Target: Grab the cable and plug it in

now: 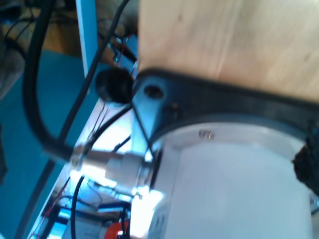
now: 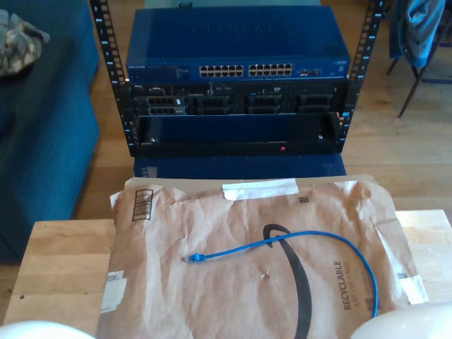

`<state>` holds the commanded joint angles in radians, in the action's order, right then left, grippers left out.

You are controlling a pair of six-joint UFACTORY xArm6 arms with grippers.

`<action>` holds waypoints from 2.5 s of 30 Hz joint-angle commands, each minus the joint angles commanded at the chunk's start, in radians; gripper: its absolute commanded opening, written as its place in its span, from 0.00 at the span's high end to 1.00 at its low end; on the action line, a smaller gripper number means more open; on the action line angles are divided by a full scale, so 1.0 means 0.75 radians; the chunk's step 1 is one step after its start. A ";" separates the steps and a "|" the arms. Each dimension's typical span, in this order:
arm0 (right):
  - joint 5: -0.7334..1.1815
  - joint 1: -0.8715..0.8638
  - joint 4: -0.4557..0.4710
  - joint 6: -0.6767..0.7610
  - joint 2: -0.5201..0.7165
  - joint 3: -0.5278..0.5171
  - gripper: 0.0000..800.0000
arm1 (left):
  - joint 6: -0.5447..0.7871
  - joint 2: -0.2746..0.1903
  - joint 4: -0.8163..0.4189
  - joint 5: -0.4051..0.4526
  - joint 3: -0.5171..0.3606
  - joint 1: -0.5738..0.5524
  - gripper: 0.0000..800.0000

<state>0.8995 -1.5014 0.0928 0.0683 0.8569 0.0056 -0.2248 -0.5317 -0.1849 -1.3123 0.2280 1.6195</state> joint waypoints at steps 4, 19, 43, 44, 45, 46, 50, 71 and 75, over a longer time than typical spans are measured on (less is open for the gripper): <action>0.041 0.002 -0.008 0.025 0.063 0.027 0.00 | -0.033 -0.041 0.002 -0.072 0.082 -0.004 0.00; 0.272 0.350 -0.100 0.458 0.094 0.260 0.00 | -0.421 -0.031 0.008 -0.336 0.336 -0.487 0.00; 0.376 1.371 -0.098 1.522 -0.450 0.810 0.01 | -0.933 0.110 0.211 -0.323 0.567 -0.986 0.00; 0.389 1.418 -0.098 1.555 -0.450 0.822 0.01 | -0.951 0.115 0.219 -0.323 0.577 -1.009 0.00; 0.403 1.465 -0.098 1.594 -0.450 0.833 0.01 | -0.972 0.119 0.223 -0.323 0.579 -1.029 0.00; 0.419 1.516 -0.098 1.647 -0.450 0.841 0.01 | -0.988 0.121 0.223 -0.321 0.581 -1.049 0.00; 0.454 1.739 -0.100 1.845 -0.450 0.884 0.01 | -1.058 0.123 0.227 -0.321 0.591 -1.152 0.00; 0.274 2.347 -0.632 2.089 -0.784 1.086 0.01 | -1.223 0.190 0.565 -0.333 0.704 -1.432 0.00; 0.143 2.445 -0.628 2.089 -0.859 1.097 0.01 | -1.299 0.198 0.569 -0.333 0.718 -1.526 0.00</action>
<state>1.0069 0.3322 -0.3782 1.6349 0.2125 0.8280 -1.1991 -0.3828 0.2417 -1.5624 0.7666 0.4749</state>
